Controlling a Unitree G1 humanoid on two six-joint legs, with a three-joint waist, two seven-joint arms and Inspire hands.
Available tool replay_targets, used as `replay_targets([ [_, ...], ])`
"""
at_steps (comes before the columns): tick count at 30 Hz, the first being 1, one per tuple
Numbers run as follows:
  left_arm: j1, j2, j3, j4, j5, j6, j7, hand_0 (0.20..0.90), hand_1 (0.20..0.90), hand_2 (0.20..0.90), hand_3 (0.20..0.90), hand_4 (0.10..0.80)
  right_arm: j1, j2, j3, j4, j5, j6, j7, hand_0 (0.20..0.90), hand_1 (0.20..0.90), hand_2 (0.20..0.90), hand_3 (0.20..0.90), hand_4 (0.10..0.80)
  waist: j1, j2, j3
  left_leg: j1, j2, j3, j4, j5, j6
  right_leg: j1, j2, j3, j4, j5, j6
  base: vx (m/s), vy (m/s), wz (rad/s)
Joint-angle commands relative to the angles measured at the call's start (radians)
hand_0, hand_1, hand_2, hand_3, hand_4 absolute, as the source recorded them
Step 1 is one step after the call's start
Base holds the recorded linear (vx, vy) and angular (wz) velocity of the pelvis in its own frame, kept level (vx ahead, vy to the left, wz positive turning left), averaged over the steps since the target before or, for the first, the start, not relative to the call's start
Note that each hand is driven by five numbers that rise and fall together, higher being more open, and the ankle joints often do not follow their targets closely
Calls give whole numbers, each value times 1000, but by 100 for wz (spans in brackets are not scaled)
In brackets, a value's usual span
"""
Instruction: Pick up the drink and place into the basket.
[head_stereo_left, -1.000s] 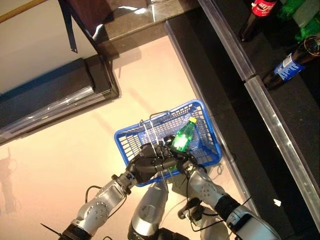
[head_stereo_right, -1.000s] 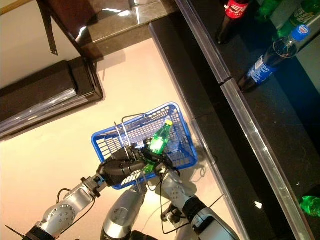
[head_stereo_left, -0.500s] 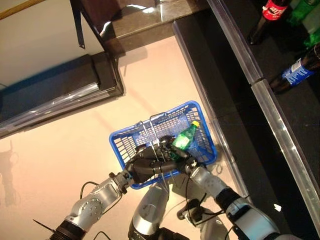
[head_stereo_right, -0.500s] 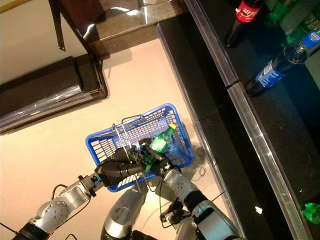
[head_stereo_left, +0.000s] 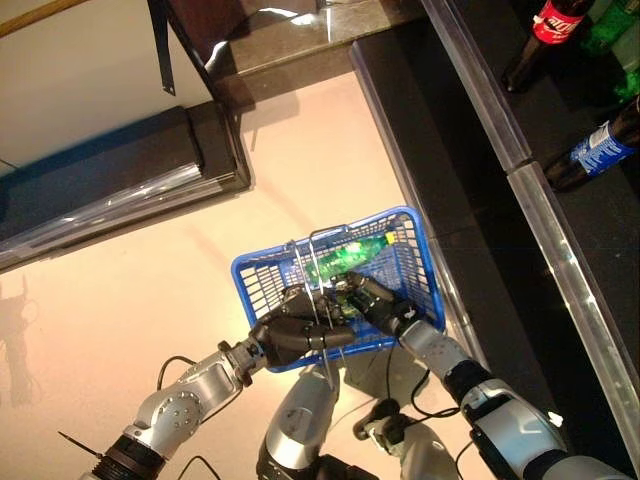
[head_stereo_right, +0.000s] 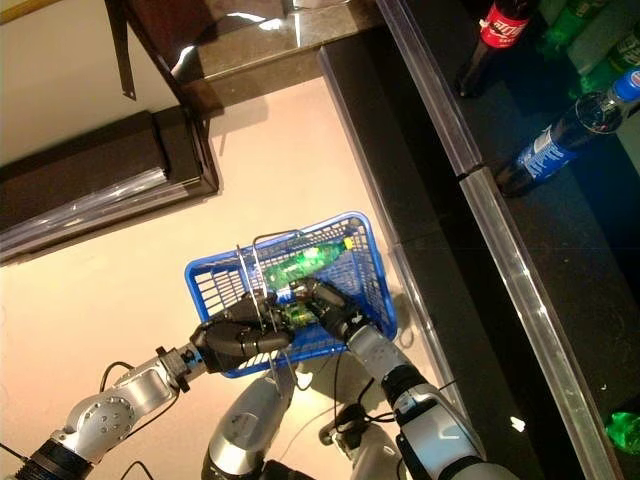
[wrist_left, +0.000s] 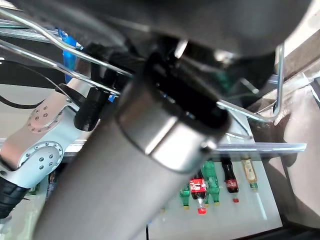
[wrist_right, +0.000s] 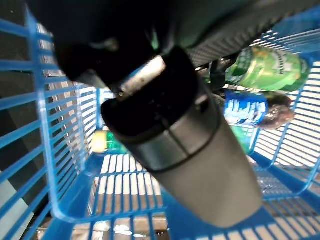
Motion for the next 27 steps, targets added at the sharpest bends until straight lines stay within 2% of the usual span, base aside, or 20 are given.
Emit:
replay_targets([
  [1,-88,-110,51,-470,-143,-122,-264,300,300,300,200,100,-82,15,-8,-93,31,-34,81,900,900,900,900,800,-10,40,-32,47,-34,18,68,-124,95,-56,4,8,-40,215,-20,0,0,0],
  [14,-62,-133,70,-443,-102,-121,-236,300,300,300,200,100,3,8,8,-261,17,-120,103,900,900,900,900,800,-33,14,-25,50,-16,43,61,-123,94,-65,13,20,-42,223,-14,0,0,0],
  [21,-24,-154,77,-401,-31,-161,-193,300,300,300,200,100,105,-1,56,-444,-42,-161,121,900,900,900,900,800,-56,-7,-29,61,-4,57,49,-121,91,-58,28,31,-61,226,-13,0,0,0],
  [24,10,-170,83,-352,21,-205,-124,300,300,300,200,100,207,-9,78,-570,-123,-169,147,900,900,900,900,800,-80,-23,-42,74,10,73,40,-120,90,-52,39,44,-76,230,-8,-43,10,-11],
  [25,23,-177,87,-333,34,-217,-117,300,300,300,200,100,241,-18,77,-602,-161,-171,153,900,900,900,900,800,-89,-22,-49,68,15,78,35,-96,92,-53,46,36,-94,254,-18,-90,36,-9],
  [27,52,-187,92,-294,61,-247,-94,300,300,300,200,100,310,-37,83,-662,-208,-176,178,900,900,900,900,800,-107,-34,-64,81,26,93,25,-97,90,-43,58,50,-114,255,-16,-45,21,-12],
])
